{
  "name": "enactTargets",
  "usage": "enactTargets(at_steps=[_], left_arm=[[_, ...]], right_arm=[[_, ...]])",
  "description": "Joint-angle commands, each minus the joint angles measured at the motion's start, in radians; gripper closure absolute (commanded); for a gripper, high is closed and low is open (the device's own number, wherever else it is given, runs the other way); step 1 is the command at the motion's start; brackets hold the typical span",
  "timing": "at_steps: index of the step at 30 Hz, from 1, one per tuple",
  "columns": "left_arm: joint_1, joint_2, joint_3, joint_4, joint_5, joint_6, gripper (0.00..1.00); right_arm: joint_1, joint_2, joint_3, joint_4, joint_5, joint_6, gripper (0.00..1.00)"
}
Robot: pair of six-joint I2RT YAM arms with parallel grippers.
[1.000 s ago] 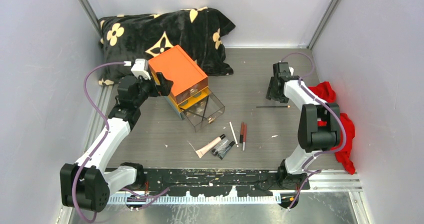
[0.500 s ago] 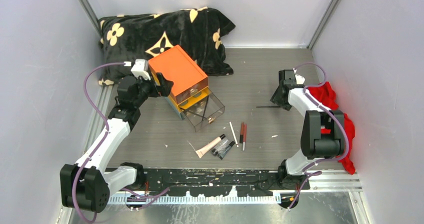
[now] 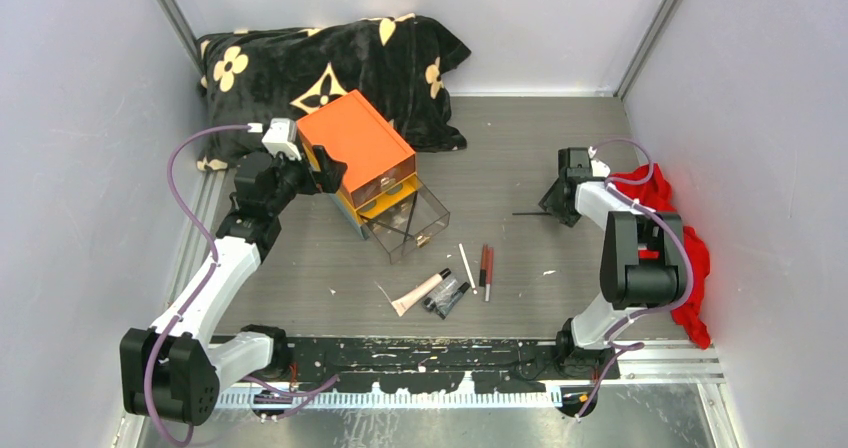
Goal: Organize the makeup
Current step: Pick up the makeup brush from the center of the board.
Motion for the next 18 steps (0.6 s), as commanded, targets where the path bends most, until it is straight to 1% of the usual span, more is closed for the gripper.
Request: enactTargets(at_steps=[1,9,15,18], left_arm=[[0.004,-0.011,-0.006,-0.045,0.019,0.033,0.00],[0.004,-0.010,-0.002,-0.056,0.017,0.038,0.00],[0.003,-0.012,-0.005,-0.061,0.002,0.049,0.00],[0.005,-0.014,-0.006,-0.061,-0.004,0.049,0.00]], right_arm=[[-0.016,0.007,-0.025,0.068,-0.048,0.058,0.49],[-0.021,0.052,-0.030,0.096,-0.030,0.074,0.51],[-0.026,0.106,-0.016,0.098,-0.029,0.056,0.52],[-0.029,0.128,-0.014,0.103,0.005,0.044,0.54]])
